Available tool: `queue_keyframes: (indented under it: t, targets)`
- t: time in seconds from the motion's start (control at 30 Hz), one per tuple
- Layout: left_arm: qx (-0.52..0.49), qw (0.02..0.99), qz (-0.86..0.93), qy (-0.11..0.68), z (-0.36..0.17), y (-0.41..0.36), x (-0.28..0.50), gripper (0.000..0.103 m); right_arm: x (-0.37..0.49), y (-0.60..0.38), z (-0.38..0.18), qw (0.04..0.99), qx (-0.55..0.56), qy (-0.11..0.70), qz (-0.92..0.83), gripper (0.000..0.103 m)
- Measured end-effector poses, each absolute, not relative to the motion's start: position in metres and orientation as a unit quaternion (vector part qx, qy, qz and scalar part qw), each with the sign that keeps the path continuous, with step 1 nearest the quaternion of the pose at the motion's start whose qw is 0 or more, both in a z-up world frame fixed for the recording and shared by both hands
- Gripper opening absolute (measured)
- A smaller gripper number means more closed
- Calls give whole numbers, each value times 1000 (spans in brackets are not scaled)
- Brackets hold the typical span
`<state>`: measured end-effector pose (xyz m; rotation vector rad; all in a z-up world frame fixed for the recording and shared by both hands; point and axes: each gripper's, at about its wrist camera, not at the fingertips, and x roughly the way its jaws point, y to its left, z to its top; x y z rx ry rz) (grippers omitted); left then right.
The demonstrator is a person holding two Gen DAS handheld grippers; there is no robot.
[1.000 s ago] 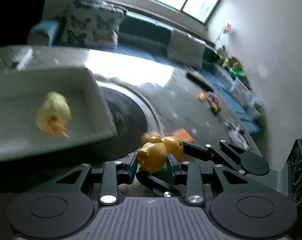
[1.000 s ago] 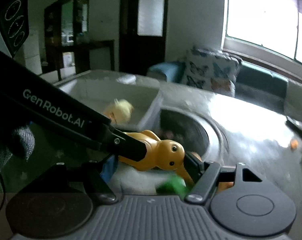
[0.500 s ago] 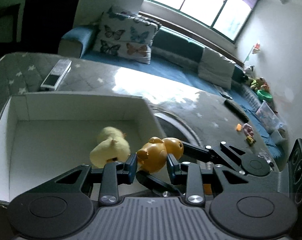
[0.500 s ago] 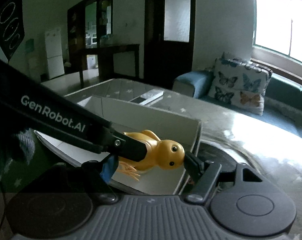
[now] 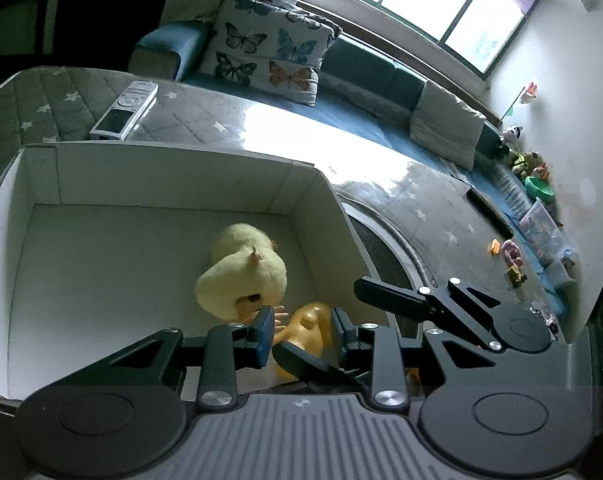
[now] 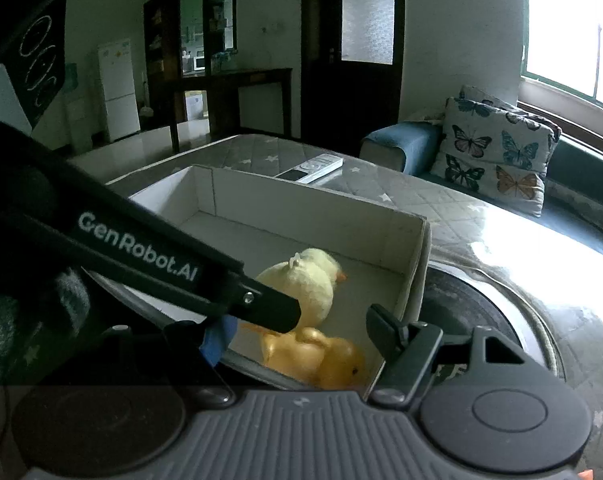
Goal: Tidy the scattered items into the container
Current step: 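Open the left tool to release the duck and withdraw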
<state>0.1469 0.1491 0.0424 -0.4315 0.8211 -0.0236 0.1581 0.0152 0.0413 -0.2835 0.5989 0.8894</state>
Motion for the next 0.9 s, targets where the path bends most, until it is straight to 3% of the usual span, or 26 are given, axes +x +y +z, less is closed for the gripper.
queue_keyframes:
  t: [0.9]
  targets:
    - [-159, 914, -35, 373, 60, 87, 110, 33, 112, -54, 59, 882, -106, 256, 381, 80]
